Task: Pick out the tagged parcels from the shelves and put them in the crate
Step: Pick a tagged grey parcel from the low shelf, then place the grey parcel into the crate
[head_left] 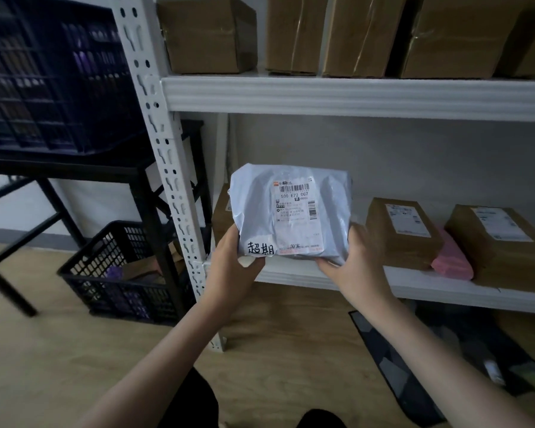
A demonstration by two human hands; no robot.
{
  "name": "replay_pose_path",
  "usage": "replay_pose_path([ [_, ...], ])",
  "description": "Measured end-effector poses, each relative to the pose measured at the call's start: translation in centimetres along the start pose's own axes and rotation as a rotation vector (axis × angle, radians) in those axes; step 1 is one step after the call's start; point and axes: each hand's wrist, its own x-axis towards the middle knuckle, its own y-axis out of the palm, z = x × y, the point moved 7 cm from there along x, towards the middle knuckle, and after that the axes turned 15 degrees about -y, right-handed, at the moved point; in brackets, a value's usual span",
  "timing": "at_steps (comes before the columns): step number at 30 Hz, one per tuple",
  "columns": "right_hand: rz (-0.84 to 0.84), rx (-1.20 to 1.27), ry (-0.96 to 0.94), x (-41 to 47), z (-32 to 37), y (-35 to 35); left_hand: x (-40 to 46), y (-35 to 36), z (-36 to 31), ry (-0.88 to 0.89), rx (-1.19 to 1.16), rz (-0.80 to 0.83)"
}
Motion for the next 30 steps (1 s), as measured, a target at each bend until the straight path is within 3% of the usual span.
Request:
replay_pose_path([
  [10,0.045,0.148,-0.151,1.0,8.5,6.9,-4.3,-11.4,3.1,-0.075,0.069,-0.261],
  [20,0.107,0.314,-0.261,6.8,19.9,16.9,-3.2,-26.5,6.9,-0.084,0.082,-0.497],
  [30,0.229,0.409,-0.26,18.2,32.4,23.2,1.5,-41.8,4.9,-0.228,0.175,-0.577],
])
